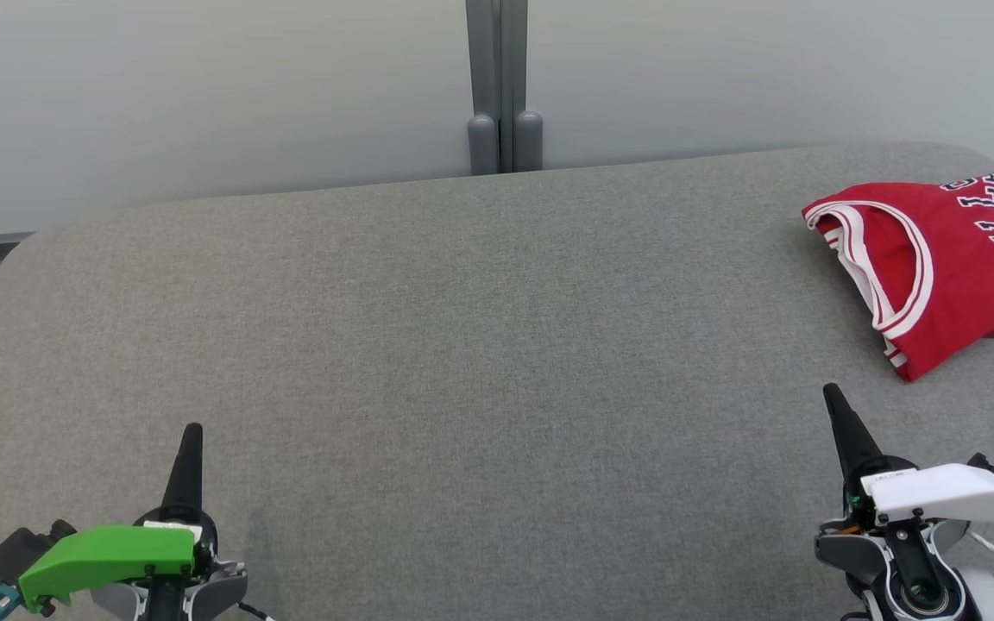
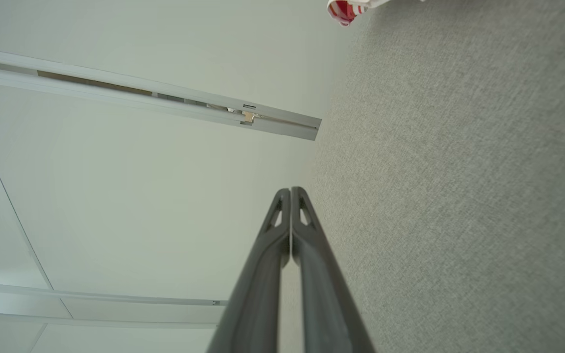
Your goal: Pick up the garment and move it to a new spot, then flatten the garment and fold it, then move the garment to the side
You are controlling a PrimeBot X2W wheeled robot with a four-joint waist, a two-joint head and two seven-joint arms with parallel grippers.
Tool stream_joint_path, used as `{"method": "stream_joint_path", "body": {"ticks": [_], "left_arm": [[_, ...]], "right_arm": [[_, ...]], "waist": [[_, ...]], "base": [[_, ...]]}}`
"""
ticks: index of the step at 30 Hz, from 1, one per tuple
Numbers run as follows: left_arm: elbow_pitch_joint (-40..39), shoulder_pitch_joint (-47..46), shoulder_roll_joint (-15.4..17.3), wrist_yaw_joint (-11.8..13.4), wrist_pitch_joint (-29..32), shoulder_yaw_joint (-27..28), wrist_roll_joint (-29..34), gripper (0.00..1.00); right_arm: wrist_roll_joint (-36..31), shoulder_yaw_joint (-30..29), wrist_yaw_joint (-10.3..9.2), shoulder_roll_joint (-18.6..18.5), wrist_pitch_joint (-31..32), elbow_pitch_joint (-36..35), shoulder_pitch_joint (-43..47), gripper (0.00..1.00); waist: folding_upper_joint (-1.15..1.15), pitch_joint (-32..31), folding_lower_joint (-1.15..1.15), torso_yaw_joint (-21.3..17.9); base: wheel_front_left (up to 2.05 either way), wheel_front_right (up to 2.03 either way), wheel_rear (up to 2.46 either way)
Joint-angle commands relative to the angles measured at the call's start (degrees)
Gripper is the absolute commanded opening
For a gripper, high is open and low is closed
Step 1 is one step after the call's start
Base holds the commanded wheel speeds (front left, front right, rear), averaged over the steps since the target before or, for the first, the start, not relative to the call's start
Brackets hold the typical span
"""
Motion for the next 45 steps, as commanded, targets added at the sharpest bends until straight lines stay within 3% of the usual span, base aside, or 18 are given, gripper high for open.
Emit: {"method": "stream_joint_path", "body": {"ticks": [1,36,45], "left_arm": [[-0.55,-1.21,0.22,-0.57,0.48,0.48,-1.22,0.00],[-0.77,-2.64,0.27,-2.16,4.26,2.89,-13.94,0.00],[-0.73,-2.52,0.27,-2.11,4.25,2.83,-13.76,0.00]], "right_arm": [[1.37,-0.28,0.02,-0.23,0.46,-0.65,-1.08,0.00],[16.03,-2.18,0.01,-0.28,4.26,-1.52,-1.37,0.00],[15.84,-2.15,0.01,-0.28,4.26,-1.50,-1.36,0.00]], "waist": [[0.00,0.02,0.00,-0.01],[0.00,0.54,0.00,-0.39],[0.00,0.54,0.00,-0.39]], "base": [[0.00,0.00,0.00],[0.00,0.00,0.00],[0.00,0.00,0.00]]}}
